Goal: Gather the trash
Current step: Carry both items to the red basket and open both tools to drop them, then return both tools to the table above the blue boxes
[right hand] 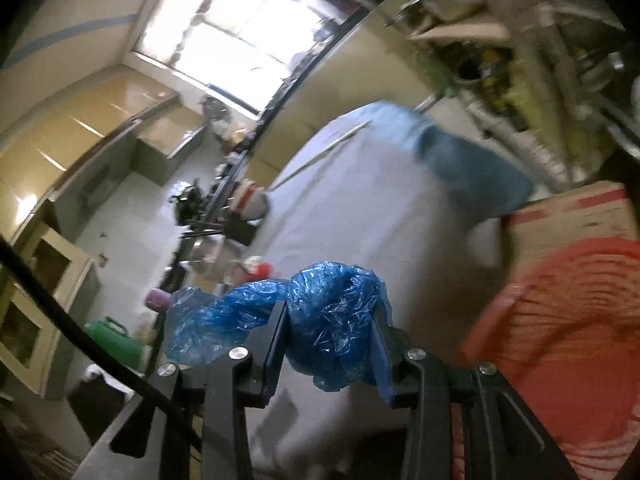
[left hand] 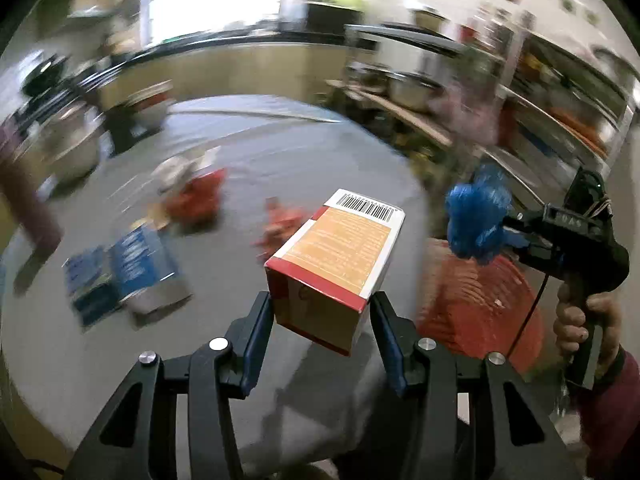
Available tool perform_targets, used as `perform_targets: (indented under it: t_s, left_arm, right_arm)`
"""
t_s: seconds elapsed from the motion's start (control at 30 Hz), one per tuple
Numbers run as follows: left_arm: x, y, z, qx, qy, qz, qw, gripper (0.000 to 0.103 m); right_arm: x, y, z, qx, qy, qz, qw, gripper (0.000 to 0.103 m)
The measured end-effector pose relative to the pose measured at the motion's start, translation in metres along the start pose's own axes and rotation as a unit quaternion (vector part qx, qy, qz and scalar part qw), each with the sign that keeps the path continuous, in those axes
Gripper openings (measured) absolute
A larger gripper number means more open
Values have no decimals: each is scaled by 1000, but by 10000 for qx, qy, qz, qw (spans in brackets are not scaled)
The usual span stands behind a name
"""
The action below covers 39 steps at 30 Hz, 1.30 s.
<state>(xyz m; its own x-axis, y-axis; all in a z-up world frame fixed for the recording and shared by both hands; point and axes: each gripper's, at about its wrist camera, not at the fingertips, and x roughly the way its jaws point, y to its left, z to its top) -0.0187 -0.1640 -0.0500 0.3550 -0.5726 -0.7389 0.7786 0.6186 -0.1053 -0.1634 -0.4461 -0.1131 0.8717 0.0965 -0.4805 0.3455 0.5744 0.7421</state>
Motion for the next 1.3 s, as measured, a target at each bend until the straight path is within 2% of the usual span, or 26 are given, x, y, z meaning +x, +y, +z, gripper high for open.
perform_targets:
  t_s: [0.13,0.27,0.33,0.4,0.47,0.57,0.67,0.77,0.97,1.1,1.2,1.3]
  left_arm:
    - [28,-68,12,688,250,-636,9953,52]
    - [67,-127,11,1143,628,-940,9870,52]
    - [91,-155,7,1310,892,-1046,9818,53]
    - [108,-175,2,1561,1054,-1067,9763,54]
    - [121,-189,-4,1777,1231,-968,9715,54]
    - [118,-184,-8,1732,1301,-967,9715,54]
    - [96,-158,-7,1673,1047,-708,9778,59]
    - [73,-120,-6,1421,790,-344,9861,62]
    - [27,-16,-24,512,460,592,9959,64]
    - [-2,62,-43,-288,335,1294,9906,67]
    - [-20,121,-61,-903,337,1779,9793,67]
    - [-33,155,-77,-1282,299,2090,9690,67]
  right_arm:
    - [-52,-49,-11,348,-198,-638,9972,41]
    - [-91,-99,-28,867,-348,-1171,9887,41]
    - [-103,-118,-36,1079,-328,-1475,9826,45]
    - [-109,-129,-40,1200,-329,-1550,9800,62]
    - [-107,-130,-39,1254,-365,-1488,9802,66]
    - [-106,-126,-37,1206,-440,-1449,9811,66]
    - [-97,-109,-32,976,-548,-1318,9849,66]
    - [-80,-83,-27,686,-469,-1079,9907,66]
    - [-13,-9,-30,-28,91,-558,9984,66]
    - [37,37,-40,-384,610,-302,9969,66]
    - [71,65,-57,-619,931,-163,9936,66]
    - [97,88,-75,-821,1264,-33,9886,66]
